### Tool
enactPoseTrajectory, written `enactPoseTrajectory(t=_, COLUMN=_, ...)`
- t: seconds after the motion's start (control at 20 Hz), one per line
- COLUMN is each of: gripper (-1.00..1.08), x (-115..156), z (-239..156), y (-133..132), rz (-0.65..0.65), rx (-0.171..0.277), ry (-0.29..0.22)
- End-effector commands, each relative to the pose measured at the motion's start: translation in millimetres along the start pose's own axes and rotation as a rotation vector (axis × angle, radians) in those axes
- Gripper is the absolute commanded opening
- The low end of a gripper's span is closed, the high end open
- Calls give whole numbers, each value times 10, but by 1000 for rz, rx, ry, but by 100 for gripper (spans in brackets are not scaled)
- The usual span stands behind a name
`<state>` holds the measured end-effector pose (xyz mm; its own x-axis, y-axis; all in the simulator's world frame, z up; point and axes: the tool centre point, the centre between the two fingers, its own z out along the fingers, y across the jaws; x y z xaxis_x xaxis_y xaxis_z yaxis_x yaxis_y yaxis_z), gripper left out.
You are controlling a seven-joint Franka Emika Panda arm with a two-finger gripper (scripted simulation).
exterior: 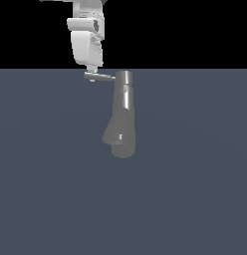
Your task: Turn on the faucet by rotating a designated handle.
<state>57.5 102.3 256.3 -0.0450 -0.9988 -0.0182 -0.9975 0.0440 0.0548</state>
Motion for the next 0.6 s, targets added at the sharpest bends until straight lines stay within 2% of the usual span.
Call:
enactPoseTrajectory(t=0.0, gripper=-100, x=-18, z=-16, y=102, rz=-3, rx=-7, ry=1)
enactPoseTrajectory(t=0.55, gripper=-100, x=-30, z=-157, y=434, rz=-3, rx=-7, ry=1)
